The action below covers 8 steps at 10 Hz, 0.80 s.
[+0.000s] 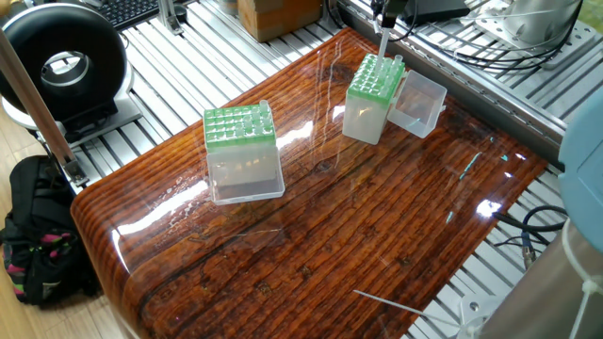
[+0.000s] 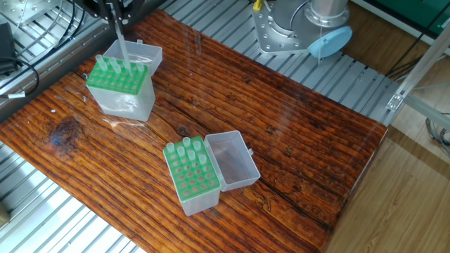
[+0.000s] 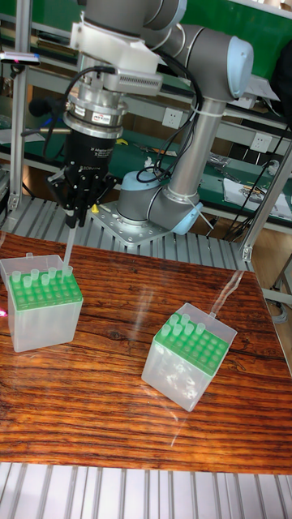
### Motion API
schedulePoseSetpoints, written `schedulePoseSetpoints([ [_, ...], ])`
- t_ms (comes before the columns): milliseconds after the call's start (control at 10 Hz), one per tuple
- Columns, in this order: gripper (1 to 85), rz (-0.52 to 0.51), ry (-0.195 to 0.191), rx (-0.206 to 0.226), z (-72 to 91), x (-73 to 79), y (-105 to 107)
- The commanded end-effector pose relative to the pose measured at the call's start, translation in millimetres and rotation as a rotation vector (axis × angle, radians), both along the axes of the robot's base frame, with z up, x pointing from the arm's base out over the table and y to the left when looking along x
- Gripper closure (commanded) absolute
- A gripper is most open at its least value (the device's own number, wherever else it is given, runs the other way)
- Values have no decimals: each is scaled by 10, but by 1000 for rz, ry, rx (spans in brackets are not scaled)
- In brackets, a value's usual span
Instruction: Transfer all large pipette tips from one holder to another
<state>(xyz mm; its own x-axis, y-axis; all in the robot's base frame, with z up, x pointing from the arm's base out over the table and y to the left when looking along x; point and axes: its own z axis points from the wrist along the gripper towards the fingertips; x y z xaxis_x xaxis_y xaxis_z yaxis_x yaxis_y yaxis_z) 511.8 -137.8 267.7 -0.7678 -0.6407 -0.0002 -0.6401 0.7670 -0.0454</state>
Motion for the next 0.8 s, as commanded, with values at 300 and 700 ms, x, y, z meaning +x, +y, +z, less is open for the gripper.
schedulePoseSetpoints([
  [300,680,20,23,24,-5,-35,76],
  [700,547,49,21,11,9,-3,63],
])
